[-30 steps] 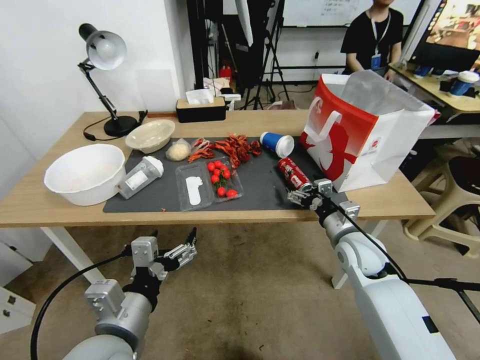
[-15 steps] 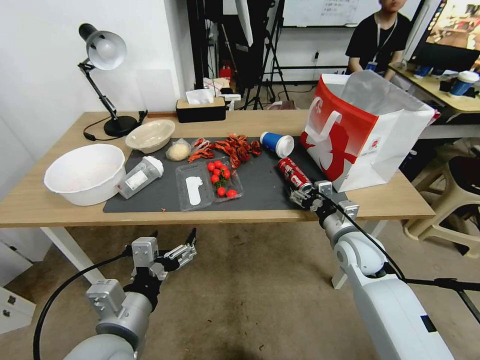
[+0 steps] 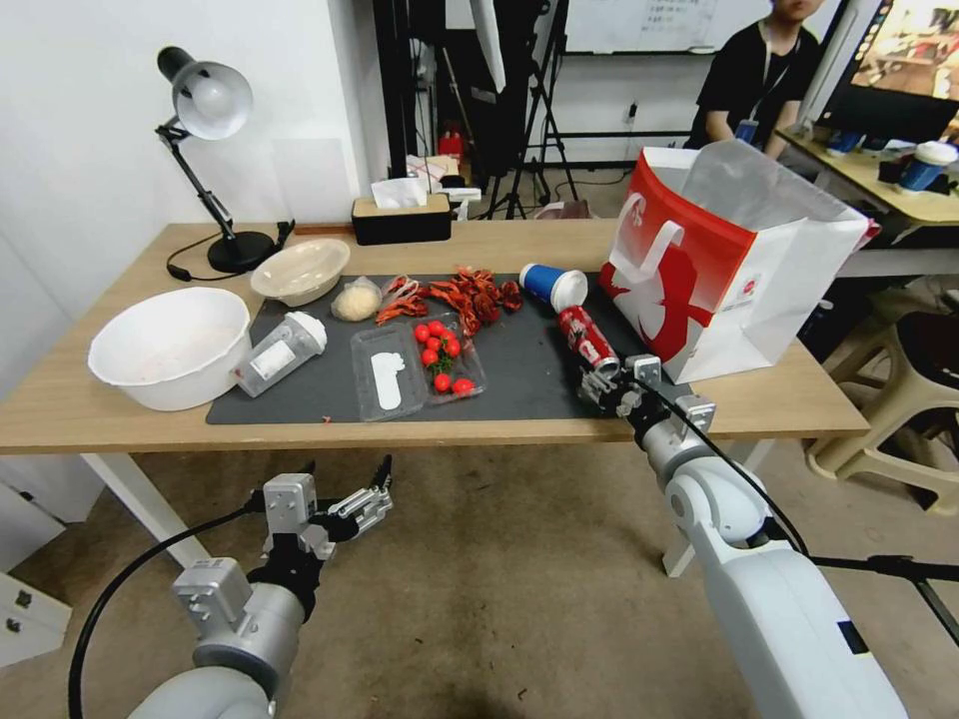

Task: Pick up the trash from the table and place it into the takeout bag.

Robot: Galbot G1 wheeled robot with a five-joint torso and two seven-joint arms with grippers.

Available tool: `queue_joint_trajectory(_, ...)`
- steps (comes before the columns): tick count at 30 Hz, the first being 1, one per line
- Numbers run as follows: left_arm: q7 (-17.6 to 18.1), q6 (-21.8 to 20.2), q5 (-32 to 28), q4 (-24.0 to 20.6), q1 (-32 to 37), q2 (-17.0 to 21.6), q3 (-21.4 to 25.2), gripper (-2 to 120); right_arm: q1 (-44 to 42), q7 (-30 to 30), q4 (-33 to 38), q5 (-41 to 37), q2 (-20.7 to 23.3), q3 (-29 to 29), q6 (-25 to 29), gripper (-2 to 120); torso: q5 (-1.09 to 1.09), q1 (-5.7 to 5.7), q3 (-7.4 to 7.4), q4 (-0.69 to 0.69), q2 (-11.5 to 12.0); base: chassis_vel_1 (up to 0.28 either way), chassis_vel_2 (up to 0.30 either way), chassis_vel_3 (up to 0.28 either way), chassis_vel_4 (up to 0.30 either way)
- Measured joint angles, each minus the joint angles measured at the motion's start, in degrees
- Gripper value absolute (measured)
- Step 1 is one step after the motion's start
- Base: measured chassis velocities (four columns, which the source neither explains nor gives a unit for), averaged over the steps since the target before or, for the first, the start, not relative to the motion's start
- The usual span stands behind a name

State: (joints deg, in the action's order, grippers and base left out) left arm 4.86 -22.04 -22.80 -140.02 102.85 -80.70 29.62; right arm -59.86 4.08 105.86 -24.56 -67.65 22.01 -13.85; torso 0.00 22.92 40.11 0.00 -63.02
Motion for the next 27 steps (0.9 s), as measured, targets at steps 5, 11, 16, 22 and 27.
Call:
queue_joint_trajectory(5, 0.0, 0.01, 0.03, -0.06, 0.07, -0.03, 0.1, 100, 3.37, -1.03, 5.03, -5.59, 4.24, 0.02, -0.28, 52, -0.01, 0.0, 0.0, 0.0, 0.0, 0.0, 0.0, 0.0, 0.0)
queue_joint_trajectory(11, 0.0, 0.02, 0.22, -0.25, 0.18, -0.2, 0.18, 100, 11.6, -5.59, 7.75, -14.92, 9.79, 0.16, -2.55, 52, 0.01, 0.0, 0.0, 0.0, 0.0, 0.0, 0.0, 0.0, 0.0)
queue_joint_trajectory(16, 0.0, 0.04, 0.33, -0.28, 0.18, -0.37, 0.21, 100, 20.88, -15.08, 7.56, -24.31, 13.65, 0.03, -9.13, 52, -0.01, 0.0, 0.0, 0.0, 0.0, 0.0, 0.0, 0.0, 0.0)
queue_joint_trajectory(22, -0.01, 0.06, 0.36, -0.05, 0.08, -0.27, 0.19, 100, 28.22, -29.17, 4.34, -32.39, 15.84, -1.43, -18.58, 52, 0.0, 0.0, 0.0, -0.01, 0.0, 0.0, 0.0, 0.0, 0.0)
queue_joint_trajectory(27, -0.01, 0.06, 0.36, 0.21, -0.07, -0.08, 0.18, 100, 30.48, -33.42, 2.23, -34.16, 16.32, -2.75, -21.96, 52, 0.01, 0.0, 0.0, -0.01, 0.0, 0.0, 0.0, 0.0, 0.0)
